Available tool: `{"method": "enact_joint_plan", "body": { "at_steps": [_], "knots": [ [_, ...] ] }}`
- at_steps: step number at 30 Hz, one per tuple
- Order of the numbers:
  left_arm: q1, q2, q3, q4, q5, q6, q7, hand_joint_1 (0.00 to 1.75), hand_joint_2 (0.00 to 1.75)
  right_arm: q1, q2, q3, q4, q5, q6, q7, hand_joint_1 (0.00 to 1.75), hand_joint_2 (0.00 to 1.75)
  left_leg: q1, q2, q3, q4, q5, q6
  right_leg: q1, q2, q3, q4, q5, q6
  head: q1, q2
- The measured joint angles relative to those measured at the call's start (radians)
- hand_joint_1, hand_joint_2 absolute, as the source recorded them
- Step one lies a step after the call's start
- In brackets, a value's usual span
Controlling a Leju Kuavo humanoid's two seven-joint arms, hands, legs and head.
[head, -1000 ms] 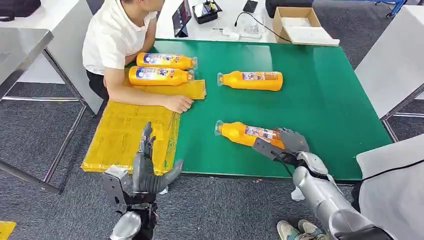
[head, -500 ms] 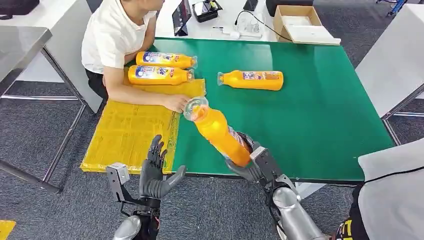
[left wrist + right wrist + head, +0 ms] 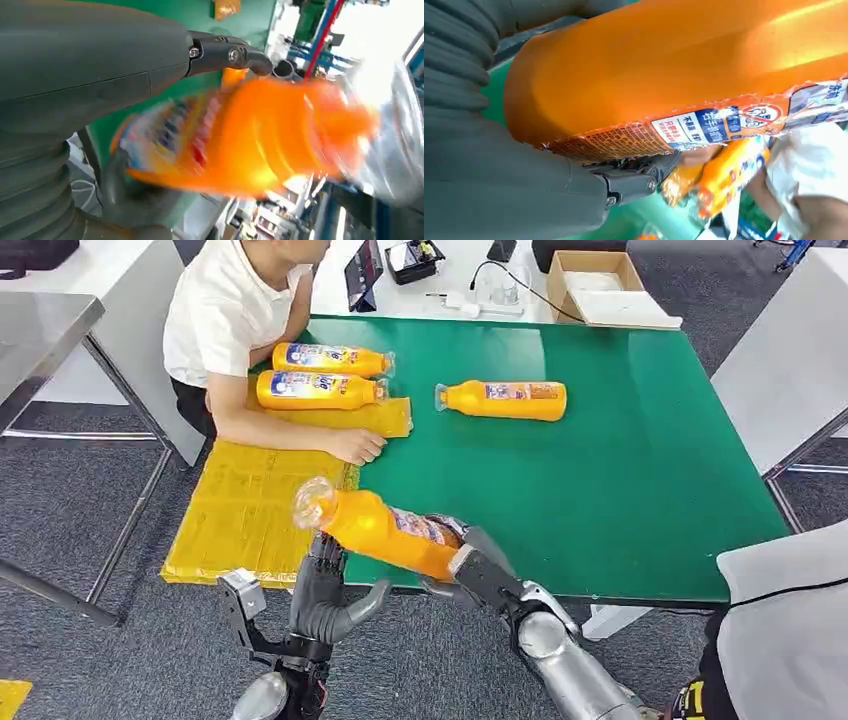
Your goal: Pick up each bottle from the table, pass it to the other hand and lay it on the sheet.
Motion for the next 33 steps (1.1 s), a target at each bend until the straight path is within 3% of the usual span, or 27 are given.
{"method": "enact_joint_plan", "body": {
  "at_steps": [11, 31, 32, 33],
  "knots": [
    [-0.015, 0.002, -0.004, -0.012, 0.000, -0.012, 0.011, 0.00, 1.75, -0.054, 0.016, 0.121, 0.082, 0.050, -0.026, 0.016, 1.75, 1.75, 0.000, 0.000, 0.000, 0.000, 0.000, 0.000, 0.000, 0.000, 0.000, 0.000, 0.000, 0.000, 0.000, 0.000],
    [-0.052, -0.003, 0.000, 0.049, 0.190, -0.012, 0.134, 0.05, 1.75, -0.055, 0.040, 0.181, 0.087, 0.011, -0.043, -0.014, 1.75, 1.75, 0.000, 0.000, 0.000, 0.000, 0.000, 0.000, 0.000, 0.000, -0.001, 0.000, 0.000, 0.000, 0.000, 0.000],
    [-0.054, -0.005, 0.000, 0.053, 0.195, -0.012, 0.134, 0.51, 1.75, -0.056, 0.040, 0.182, 0.087, 0.011, -0.043, -0.013, 1.75, 1.75, 0.000, 0.000, 0.000, 0.000, 0.000, 0.000, 0.000, 0.000, -0.001, 0.000, 0.000, 0.000, 0.000, 0.000],
    [-0.055, -0.006, 0.000, 0.056, 0.198, -0.012, 0.134, 0.51, 1.75, -0.056, 0.040, 0.183, 0.087, 0.010, -0.044, -0.013, 1.75, 1.75, 0.000, 0.001, 0.000, 0.000, 0.000, 0.000, 0.000, 0.000, -0.001, 0.000, 0.000, 0.000, 0.000, 0.000]
  ]
}}
